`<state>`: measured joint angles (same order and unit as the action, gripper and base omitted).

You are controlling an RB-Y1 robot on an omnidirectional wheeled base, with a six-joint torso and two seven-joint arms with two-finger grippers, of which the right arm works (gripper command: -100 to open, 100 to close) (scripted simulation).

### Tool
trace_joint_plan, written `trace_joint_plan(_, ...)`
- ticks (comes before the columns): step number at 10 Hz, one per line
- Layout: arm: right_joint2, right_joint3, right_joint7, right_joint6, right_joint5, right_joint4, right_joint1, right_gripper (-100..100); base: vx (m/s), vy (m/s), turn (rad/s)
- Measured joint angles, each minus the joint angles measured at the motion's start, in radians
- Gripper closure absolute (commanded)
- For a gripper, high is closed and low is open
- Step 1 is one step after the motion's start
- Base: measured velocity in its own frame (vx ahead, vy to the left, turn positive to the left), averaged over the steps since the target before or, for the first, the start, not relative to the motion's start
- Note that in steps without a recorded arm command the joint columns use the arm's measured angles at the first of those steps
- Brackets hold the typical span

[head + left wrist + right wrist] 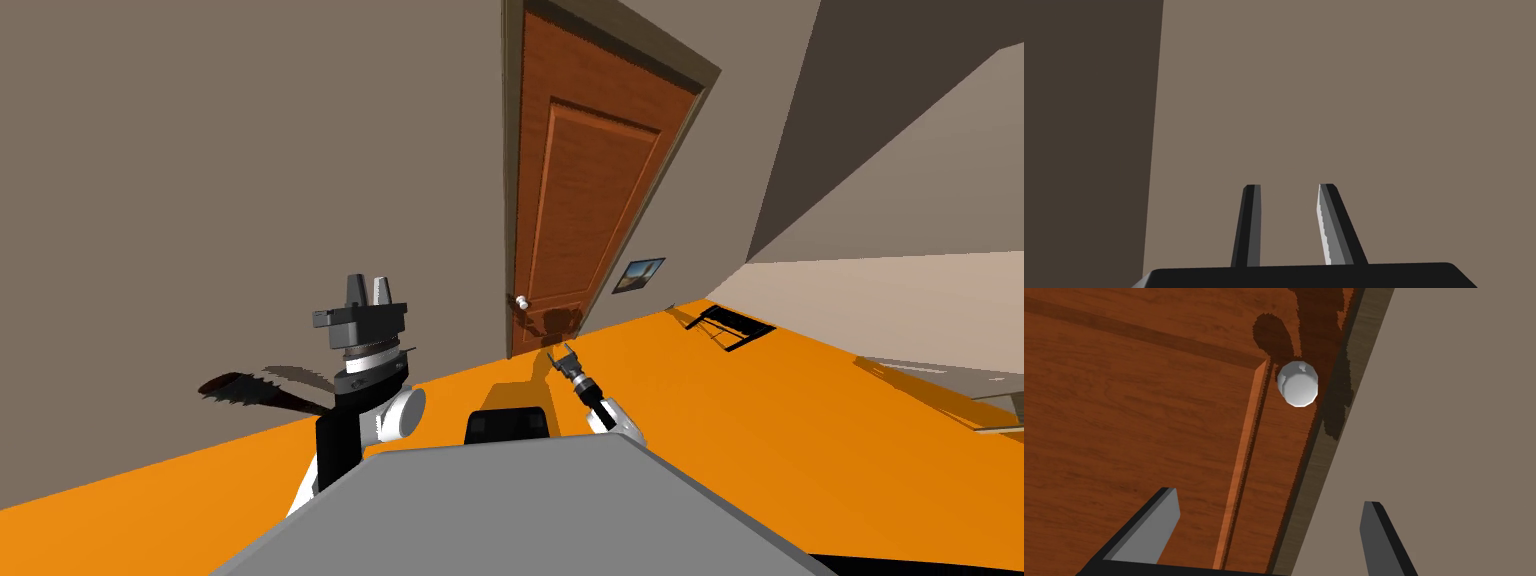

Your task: Pull the door open

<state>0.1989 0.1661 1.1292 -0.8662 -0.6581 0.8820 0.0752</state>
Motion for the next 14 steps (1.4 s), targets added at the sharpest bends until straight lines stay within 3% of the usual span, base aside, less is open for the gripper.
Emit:
trace_joint_plan(5, -0.091, -0.010, 0.018, 0.023, 0.013, -0.014, -0.033, -100, 0.192, 0.041, -0.038)
trace_joint_plan(7, -0.119, -0.013, 0.020, 0.030, 0.017, -0.016, -0.040, -100, 0.192, 0.016, -0.030)
trace_joint_plan(8, -0.134, -0.008, 0.029, 0.022, 0.022, -0.042, -0.056, -100, 0.187, 0.010, -0.024)
trace_joint_plan(12, -0.191, -0.018, 0.025, 0.040, 0.024, -0.021, -0.055, -100, 0.199, 0.020, -0.025)
trace_joint_plan(14, -0.213, -0.015, 0.036, 0.037, 0.029, -0.040, -0.067, -100, 0.214, 0.043, -0.021)
